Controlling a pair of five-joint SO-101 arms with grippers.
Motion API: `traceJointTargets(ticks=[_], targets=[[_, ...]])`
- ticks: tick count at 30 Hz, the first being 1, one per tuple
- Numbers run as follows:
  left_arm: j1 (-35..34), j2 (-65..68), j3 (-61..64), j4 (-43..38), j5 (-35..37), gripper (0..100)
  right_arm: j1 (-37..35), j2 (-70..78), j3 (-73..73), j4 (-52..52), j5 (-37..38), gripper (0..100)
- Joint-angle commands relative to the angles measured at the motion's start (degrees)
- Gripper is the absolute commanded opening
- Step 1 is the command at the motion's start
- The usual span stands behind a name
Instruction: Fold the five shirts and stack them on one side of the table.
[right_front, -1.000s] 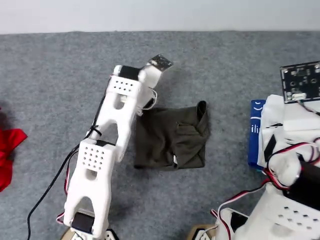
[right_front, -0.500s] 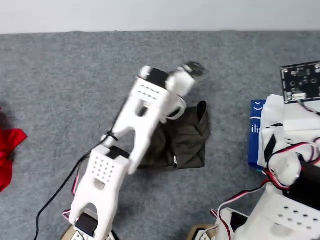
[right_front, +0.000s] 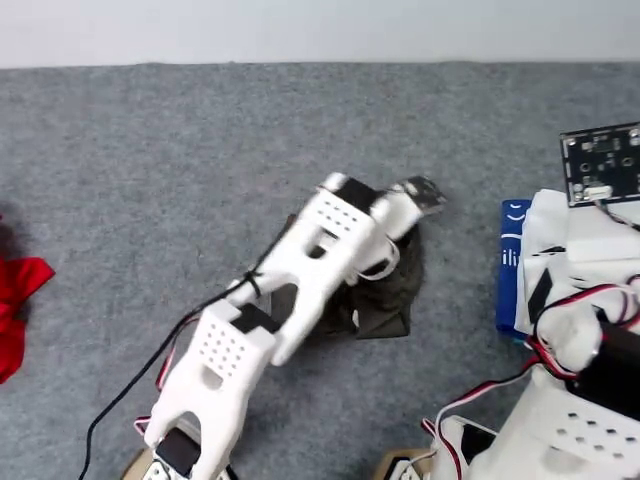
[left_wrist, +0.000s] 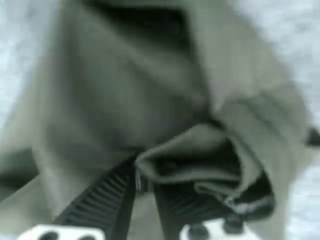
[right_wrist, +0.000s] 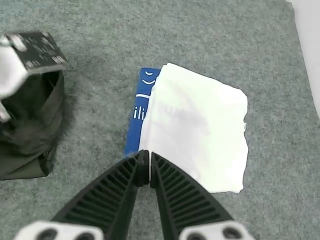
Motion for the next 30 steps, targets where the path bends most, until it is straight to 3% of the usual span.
traceJointTargets(ticks=[1, 8, 15, 23, 30], targets=[[6.1, -5.4, -4.2, 4.1, 0.2, 1, 0.6, -0.7, -0.2, -0.7, 0.4, 1.2], [11.8, -5.7, -16.6, 10.4, 0.3, 1, 0.7, -0.7, -0.3, -0.2, 0.4, 1.2], [10.6, -7.6, -13.8, 10.4, 0.3, 1, 0.7, -0.7, -0.3, 0.0, 0.6, 1.2], [-2.0, -6.2, -11.1, 10.0, -0.2, 1, 0.7, -0.4, -0.3, -0.5, 0.4, 1.2], [-14.3, 3.0, -11.7, 6.6, -2.7, 1, 0.4, -0.2, -0.2, -0.7, 0.4, 1.2]])
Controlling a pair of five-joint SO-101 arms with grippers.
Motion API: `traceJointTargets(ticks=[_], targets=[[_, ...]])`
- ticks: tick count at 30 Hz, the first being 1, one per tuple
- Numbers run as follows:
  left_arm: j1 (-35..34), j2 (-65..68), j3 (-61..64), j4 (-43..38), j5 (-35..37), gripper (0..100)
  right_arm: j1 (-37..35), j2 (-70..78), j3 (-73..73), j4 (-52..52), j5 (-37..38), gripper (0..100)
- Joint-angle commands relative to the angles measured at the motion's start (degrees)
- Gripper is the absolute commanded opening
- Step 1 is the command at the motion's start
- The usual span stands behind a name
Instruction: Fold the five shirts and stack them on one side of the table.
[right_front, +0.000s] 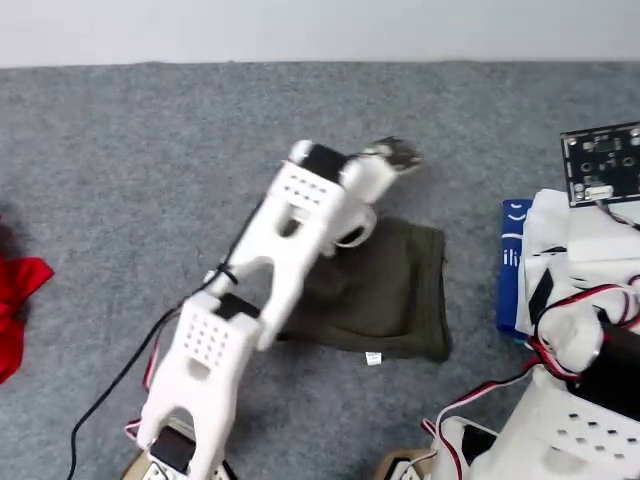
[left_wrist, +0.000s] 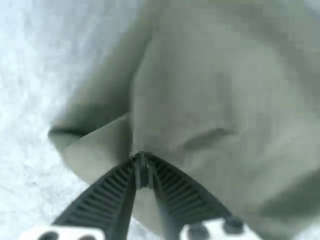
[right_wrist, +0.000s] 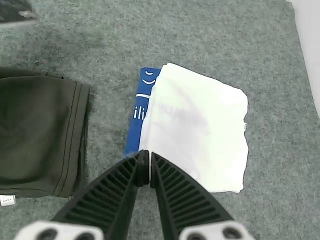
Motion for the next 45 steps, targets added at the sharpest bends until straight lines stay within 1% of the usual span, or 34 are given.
traceJointTargets(ticks=[1, 7, 12, 15, 18, 23, 25, 30, 33, 37, 45], targets=[[-5.5, 2.9, -0.9, -2.8, -2.0, 1, 0.5, -0.2, -0.2, -0.7, 0.4, 1.2], [-10.4, 7.9, -7.1, -3.7, -2.1, 1, 0.4, -0.2, -0.2, -0.7, 0.5, 1.2], [-12.3, 8.3, -17.6, 1.7, -2.0, 1, 0.4, -0.1, -0.2, -0.7, 0.6, 1.2], [-12.5, 7.3, -20.5, 1.8, -1.8, 1, 0.4, -0.1, -0.2, -0.7, 0.4, 1.2], [-11.7, 3.7, -18.4, 1.8, -1.8, 1, 0.4, -0.1, -0.2, -0.7, 0.4, 1.2], [-6.8, 0.2, -12.0, 1.3, -1.8, 1, 0.4, -0.1, -0.2, -0.6, 0.4, 1.2], [-5.7, 0.2, -10.7, -0.4, -1.9, 1, 0.4, -0.1, -0.2, -0.6, 0.4, 1.2], [-6.1, 3.3, -8.3, -6.4, -1.8, 1, 0.6, -0.7, 2.2, -0.6, 0.4, 1.2], [-8.6, 7.6, -10.0, -7.4, -1.9, 1, 0.7, -0.7, 3.1, -0.6, 0.5, 1.2], [-13.6, 12.5, -15.2, -6.9, -1.9, 1, 0.7, -0.7, 3.2, -0.6, 0.6, 1.2], [-18.3, 16.1, -27.6, 0.4, -2.1, 1, 0.4, -0.7, 3.2, -0.7, 0.4, 1.2]])
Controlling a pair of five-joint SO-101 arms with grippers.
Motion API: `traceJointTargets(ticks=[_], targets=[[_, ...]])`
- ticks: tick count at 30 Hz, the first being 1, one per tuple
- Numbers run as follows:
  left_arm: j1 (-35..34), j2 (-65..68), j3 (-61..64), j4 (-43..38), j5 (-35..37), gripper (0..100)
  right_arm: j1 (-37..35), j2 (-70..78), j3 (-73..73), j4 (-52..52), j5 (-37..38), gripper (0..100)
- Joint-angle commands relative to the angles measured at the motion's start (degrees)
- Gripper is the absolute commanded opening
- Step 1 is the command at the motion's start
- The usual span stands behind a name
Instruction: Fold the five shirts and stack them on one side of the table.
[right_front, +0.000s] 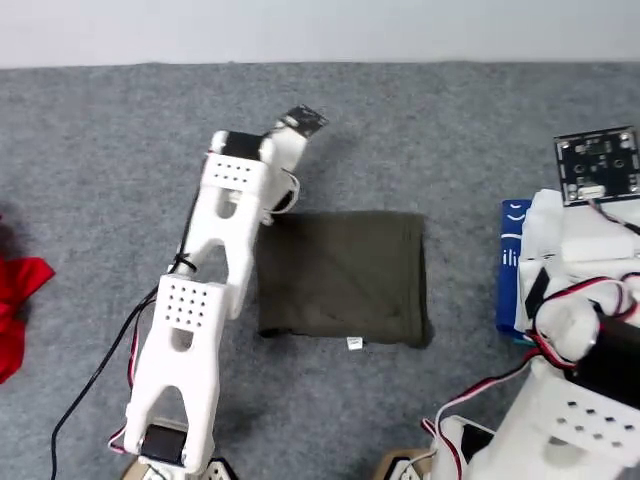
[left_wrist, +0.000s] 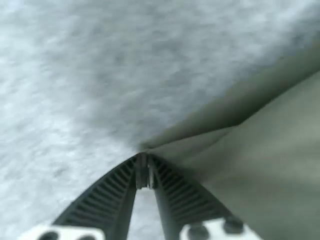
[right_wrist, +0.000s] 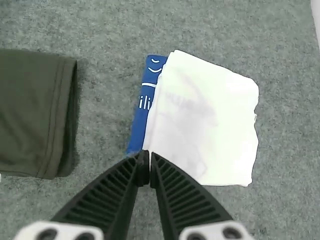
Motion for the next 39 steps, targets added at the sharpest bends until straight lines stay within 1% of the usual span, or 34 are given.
traceJointTargets(ticks=[1, 5, 9, 12, 19, 23, 29, 31, 34, 36, 39], targets=[[-2.1, -0.7, -8.3, 4.2, -0.4, 1, 0.4, -0.7, -0.3, -0.7, 0.4, 1.2], [-1.9, -2.3, -12.2, 4.4, 0.1, 1, 0.4, -0.7, -0.3, -0.7, 0.4, 1.2], [0.7, -7.9, -8.2, 4.4, 1.2, 1, 0.4, -0.7, -0.3, -0.7, 0.4, 1.2], [3.5, -14.0, -0.4, 4.4, 1.7, 1, 0.5, -0.7, -0.3, -0.7, 0.4, 1.2], [11.9, -27.6, 25.1, 4.3, 1.7, 1, 0.4, -0.7, -0.1, -1.1, 0.4, 1.2], [14.1, -32.8, 38.5, 4.1, 1.7, 1, 0.7, -0.7, 0.0, -2.8, 0.4, 1.2], [14.2, -35.3, 52.2, 3.0, 1.6, 1, 0.5, -0.1, 0.1, -3.0, 0.4, 1.2], [14.2, -35.3, 56.1, 1.3, 1.6, 1, 0.4, -0.1, 0.1, -3.1, 0.4, 1.2], [14.0, -35.3, 62.9, -3.3, 1.6, 1, 0.6, -0.1, 0.2, -3.9, 0.4, 1.2], [12.5, -35.3, 66.6, -6.2, 1.5, 1, 0.7, -0.2, 0.9, -4.9, 0.5, 1.2], [8.9, -35.6, 68.2, -7.4, 1.5, 1, 0.7, -0.3, 1.2, -5.4, 0.7, 1.2]])
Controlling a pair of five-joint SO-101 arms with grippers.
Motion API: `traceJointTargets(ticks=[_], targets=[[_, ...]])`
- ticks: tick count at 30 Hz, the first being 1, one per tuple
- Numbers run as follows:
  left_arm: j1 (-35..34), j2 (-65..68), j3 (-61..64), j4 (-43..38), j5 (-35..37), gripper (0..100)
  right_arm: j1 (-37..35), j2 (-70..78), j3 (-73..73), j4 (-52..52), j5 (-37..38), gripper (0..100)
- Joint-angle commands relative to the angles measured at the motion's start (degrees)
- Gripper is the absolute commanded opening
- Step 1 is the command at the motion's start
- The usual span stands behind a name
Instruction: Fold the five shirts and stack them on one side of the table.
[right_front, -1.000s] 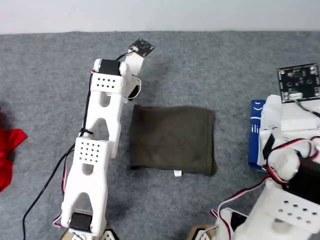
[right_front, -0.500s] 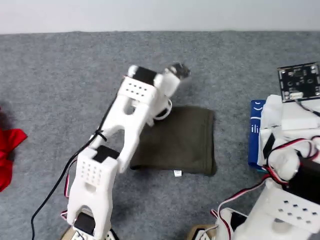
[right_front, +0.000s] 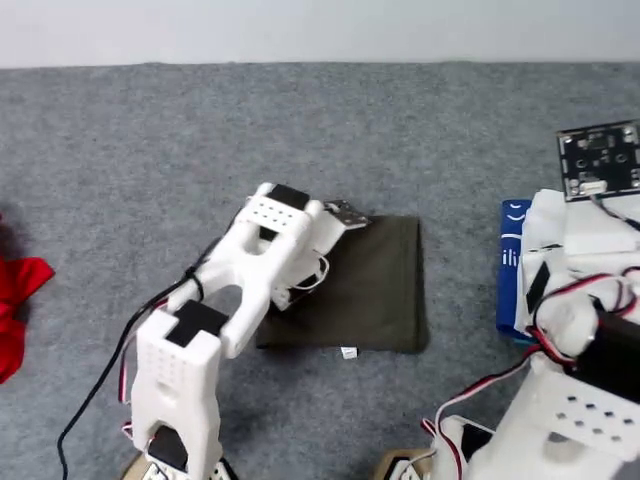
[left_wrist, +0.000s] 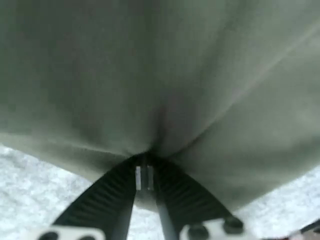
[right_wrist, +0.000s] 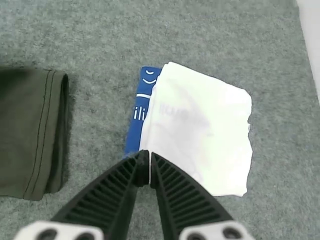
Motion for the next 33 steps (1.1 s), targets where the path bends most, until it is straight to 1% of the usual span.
traceJointTargets(ticks=[1, 4, 7, 11, 14, 17, 21, 24, 28, 31, 33], targets=[[-4.6, -1.4, 2.3, -1.6, 0.2, 1, 0.7, -0.4, -0.2, -1.5, 0.6, 1.2], [-6.8, -2.6, 1.1, -1.6, 0.2, 1, 0.7, -0.3, -0.2, -1.5, 0.6, 1.2], [-6.4, -5.3, -0.4, -1.4, 0.3, 1, 0.4, -0.2, -0.2, -1.5, 0.6, 1.2], [-3.1, -9.1, -2.9, -0.4, 0.4, 1, 0.4, -0.2, -0.2, -1.6, 0.6, 1.2], [-0.9, -10.7, -4.7, -1.1, 0.4, 1, 0.4, -0.2, -0.2, -1.6, 0.4, 1.2], [-0.6, -11.1, -6.3, -5.0, 0.7, 1, 0.4, -0.2, -0.2, -1.6, 0.4, 1.2], [-2.1, -10.8, -6.6, -13.5, 4.3, 1, 0.4, -0.3, -0.2, -1.3, 0.4, 1.2], [-3.7, -8.5, -7.2, -18.3, 4.7, 1, 0.4, -0.5, -0.2, -0.9, 0.4, 1.2], [-6.3, -2.3, -9.4, -22.4, 4.8, 1, 0.4, -0.6, -0.2, -0.9, 0.4, 1.2], [-8.4, 3.8, -14.3, -21.9, 4.8, 1, 0.4, -0.5, -0.2, -0.9, 0.3, 1.2], [-9.2, 6.9, -20.0, -18.9, 5.3, 1, 0.4, -0.5, -0.2, -0.9, 0.3, 1.2]])
